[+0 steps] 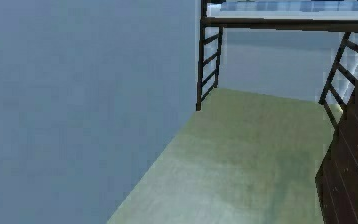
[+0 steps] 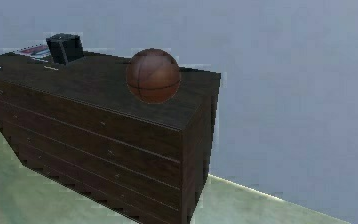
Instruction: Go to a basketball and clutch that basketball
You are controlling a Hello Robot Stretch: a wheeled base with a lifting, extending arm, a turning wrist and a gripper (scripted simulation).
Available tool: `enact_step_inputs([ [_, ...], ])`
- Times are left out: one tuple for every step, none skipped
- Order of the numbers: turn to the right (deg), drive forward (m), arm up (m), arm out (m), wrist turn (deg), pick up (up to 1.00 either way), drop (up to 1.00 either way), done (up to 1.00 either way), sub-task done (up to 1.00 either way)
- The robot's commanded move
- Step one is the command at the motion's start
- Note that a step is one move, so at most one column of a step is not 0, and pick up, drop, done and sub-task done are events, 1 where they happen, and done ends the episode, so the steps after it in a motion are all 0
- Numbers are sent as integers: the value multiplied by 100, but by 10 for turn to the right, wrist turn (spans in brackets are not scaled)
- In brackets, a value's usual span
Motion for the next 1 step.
enact_step_inputs([
  [0, 0, 50, 0, 0, 0, 0, 0, 0],
])
